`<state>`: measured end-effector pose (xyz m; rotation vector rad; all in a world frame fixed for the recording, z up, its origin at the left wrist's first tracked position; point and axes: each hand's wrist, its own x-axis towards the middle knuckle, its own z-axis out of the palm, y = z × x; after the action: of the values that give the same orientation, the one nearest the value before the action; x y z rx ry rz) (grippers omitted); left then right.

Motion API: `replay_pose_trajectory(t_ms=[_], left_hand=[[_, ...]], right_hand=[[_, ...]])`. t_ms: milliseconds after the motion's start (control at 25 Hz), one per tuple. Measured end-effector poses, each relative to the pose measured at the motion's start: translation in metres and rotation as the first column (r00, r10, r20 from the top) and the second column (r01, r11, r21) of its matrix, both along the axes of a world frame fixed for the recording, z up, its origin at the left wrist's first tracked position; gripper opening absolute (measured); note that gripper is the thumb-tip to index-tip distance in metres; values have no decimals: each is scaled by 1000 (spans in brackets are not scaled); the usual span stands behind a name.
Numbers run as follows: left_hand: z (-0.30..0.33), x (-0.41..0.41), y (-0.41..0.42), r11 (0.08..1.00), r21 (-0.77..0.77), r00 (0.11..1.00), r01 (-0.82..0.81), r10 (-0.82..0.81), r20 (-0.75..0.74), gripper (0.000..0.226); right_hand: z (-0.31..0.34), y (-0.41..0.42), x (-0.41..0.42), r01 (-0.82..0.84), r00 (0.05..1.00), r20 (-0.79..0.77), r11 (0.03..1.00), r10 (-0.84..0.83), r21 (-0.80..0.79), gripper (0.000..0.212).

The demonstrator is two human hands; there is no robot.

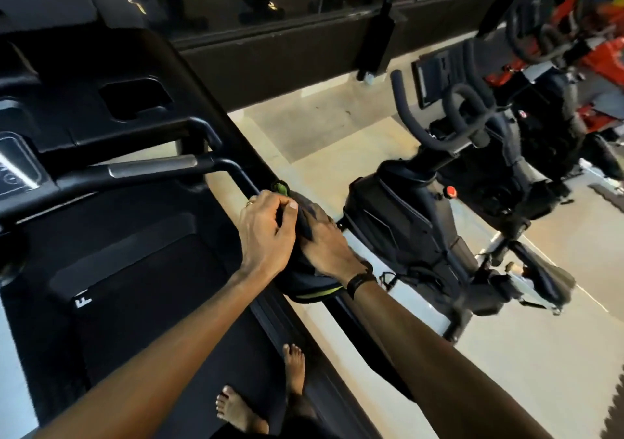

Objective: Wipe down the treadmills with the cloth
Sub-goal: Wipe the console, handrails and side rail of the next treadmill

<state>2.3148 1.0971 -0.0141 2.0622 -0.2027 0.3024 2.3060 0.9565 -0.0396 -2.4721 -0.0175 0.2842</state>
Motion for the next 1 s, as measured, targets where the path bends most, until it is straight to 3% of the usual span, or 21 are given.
replay_pose_trajectory(t_ms=[240,440,600,680,840,1000], left_hand=[[5,-37,-36,975,148,981,166,-179,80,17],[-3,-53,-58,935,186,949,302,-313,32,20],[-9,-61,-65,886,219,909,408,-416,-14,16],[-9,-66,-66,866,236,894,440,-448,-25,19],[-6,-55,-51,857,278,897,433,-440,-41,46],[3,-28,-15,905,250,938,343,-343,-46,52]], right_hand=[[3,-52,-96,104,995,-18,990,-103,99,59],[16,-81,-163,295,950,-156,940,-270,172,49],[0,-101,-206,494,867,-161,854,-471,163,64],[-2,-101,-210,549,834,-152,827,-531,123,71],[0,-90,-190,558,825,-147,827,-546,63,35],[1,-74,-156,491,868,-128,868,-480,74,38]])
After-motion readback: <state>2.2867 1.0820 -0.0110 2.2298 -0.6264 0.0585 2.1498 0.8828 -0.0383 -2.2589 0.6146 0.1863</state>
